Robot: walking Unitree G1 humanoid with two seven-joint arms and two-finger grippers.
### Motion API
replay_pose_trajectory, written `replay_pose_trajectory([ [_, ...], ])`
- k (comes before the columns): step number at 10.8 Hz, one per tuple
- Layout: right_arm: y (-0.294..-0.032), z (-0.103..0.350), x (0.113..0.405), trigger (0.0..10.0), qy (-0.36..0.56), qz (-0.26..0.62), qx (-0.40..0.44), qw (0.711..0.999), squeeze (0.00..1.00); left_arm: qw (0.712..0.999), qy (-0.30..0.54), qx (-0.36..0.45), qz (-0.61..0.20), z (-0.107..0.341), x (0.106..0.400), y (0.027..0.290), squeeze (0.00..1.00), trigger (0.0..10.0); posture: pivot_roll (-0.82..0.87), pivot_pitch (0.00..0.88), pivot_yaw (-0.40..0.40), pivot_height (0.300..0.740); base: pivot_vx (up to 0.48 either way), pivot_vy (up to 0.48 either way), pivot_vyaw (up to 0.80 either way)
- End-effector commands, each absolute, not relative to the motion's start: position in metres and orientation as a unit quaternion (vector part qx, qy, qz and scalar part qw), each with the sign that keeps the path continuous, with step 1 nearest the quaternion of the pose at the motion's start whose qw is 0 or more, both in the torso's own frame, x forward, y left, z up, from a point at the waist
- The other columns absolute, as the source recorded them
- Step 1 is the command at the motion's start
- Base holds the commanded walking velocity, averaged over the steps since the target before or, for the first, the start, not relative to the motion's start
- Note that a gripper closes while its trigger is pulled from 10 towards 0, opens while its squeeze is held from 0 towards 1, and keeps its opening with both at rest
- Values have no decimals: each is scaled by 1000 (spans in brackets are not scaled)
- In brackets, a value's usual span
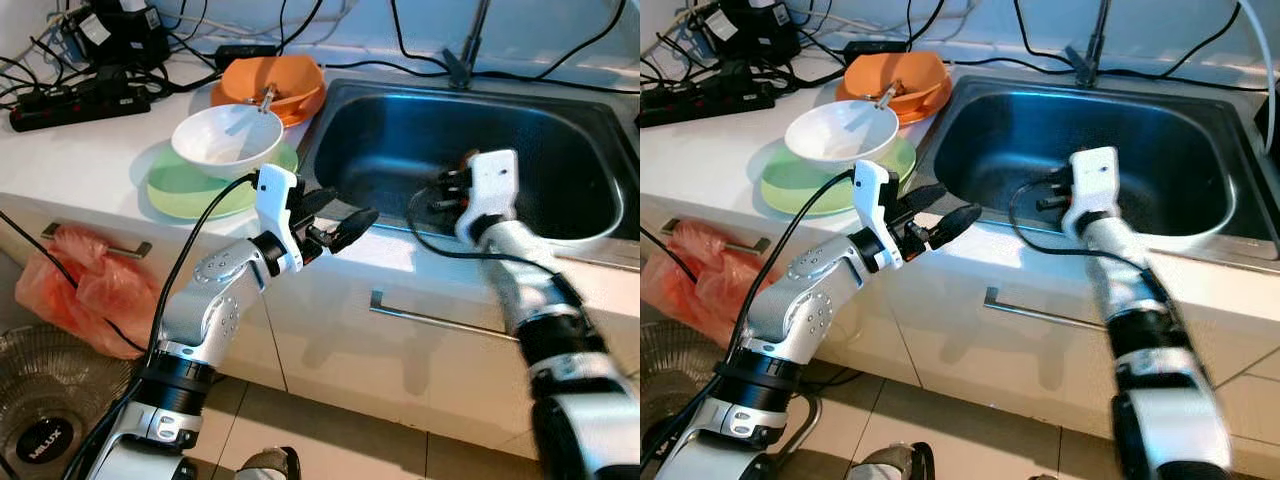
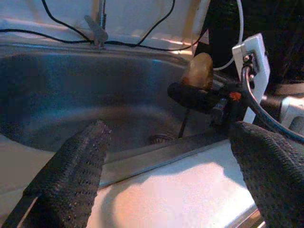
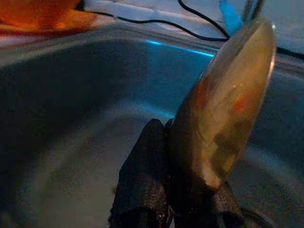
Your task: Kitchen organization
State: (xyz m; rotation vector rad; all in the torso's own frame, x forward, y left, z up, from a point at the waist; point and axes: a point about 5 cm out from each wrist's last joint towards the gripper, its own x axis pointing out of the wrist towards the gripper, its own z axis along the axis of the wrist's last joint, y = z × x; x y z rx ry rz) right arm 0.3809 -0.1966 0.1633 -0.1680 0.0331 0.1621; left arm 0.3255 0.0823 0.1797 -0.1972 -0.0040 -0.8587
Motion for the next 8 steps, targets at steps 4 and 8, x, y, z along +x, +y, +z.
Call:
replay_pose_trajectory([
  [4, -213, 199, 395, 10000, -14, 85, -137, 987, 1000, 907, -5, -78, -415, 179, 320, 84, 1000, 10000, 84, 84, 88, 740, 0, 0, 0],
  [8, -215, 194, 398, 10000, 25, 128, -132, 983, 1000, 899, 6, -88, -429, 176, 315, 82, 1000, 10000, 92, 101, 91, 740, 0, 0, 0],
])
